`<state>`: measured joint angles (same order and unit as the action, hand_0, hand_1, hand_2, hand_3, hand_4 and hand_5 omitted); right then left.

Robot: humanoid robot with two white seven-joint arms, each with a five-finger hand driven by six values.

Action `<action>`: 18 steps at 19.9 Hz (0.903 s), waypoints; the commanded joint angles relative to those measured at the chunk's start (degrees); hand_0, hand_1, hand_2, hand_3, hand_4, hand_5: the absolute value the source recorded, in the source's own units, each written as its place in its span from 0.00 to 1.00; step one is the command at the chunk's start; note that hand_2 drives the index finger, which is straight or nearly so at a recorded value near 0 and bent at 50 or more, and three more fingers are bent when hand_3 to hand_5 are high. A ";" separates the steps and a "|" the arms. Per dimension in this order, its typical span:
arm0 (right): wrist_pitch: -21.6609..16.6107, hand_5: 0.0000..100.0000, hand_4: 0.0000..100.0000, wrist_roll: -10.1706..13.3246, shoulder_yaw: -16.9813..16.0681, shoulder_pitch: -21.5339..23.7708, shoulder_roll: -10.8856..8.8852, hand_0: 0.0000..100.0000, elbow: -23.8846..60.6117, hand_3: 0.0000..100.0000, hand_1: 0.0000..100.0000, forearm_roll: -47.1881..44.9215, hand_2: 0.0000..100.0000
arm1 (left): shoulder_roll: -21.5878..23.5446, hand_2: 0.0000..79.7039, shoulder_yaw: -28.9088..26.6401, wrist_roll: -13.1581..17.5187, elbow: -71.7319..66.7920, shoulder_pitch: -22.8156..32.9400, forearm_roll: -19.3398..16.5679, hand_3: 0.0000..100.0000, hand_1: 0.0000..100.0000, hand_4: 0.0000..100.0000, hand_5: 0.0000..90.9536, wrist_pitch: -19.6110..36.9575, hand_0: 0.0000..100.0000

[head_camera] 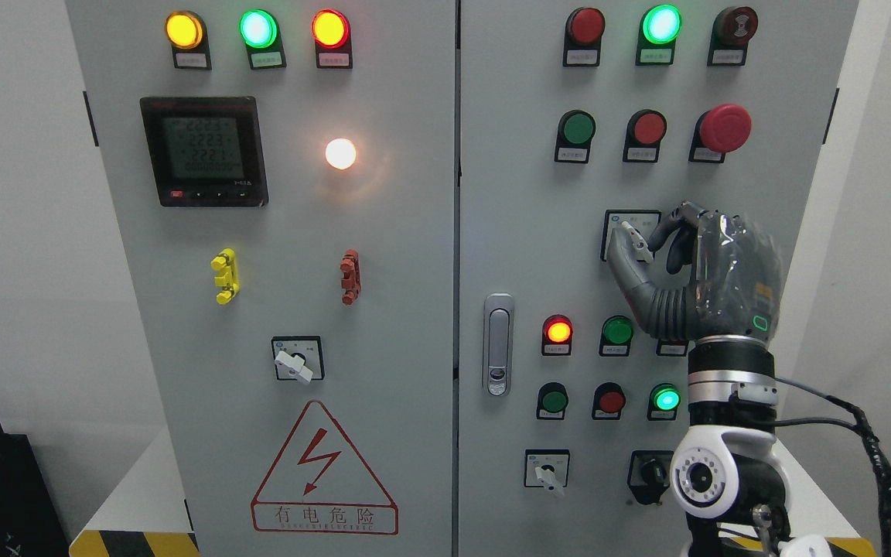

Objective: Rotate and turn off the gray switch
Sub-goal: 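Keep turning the gray knob to its off position with right hand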

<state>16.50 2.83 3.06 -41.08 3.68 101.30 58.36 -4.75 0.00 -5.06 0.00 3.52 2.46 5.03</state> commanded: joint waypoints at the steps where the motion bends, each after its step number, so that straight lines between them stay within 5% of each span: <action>1: 0.02 0.99 0.88 -0.11 0.02 -0.05 0.01 0.46 -0.23 0.98 0.44 0.00 0.72 | 0.00 0.00 0.09 -0.22 -0.79 0.00 0.00 0.00 0.39 0.00 0.00 -0.03 0.12; 18: 0.02 0.99 0.89 -0.19 0.02 -0.05 0.01 0.49 -0.67 0.98 0.43 -0.09 0.70 | 0.00 0.00 0.09 -0.22 -0.79 0.00 0.00 0.00 0.39 0.00 0.00 -0.03 0.12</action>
<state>16.50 2.65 3.07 -41.13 3.69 100.95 58.29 -4.74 0.00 -5.40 0.00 3.52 2.46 5.04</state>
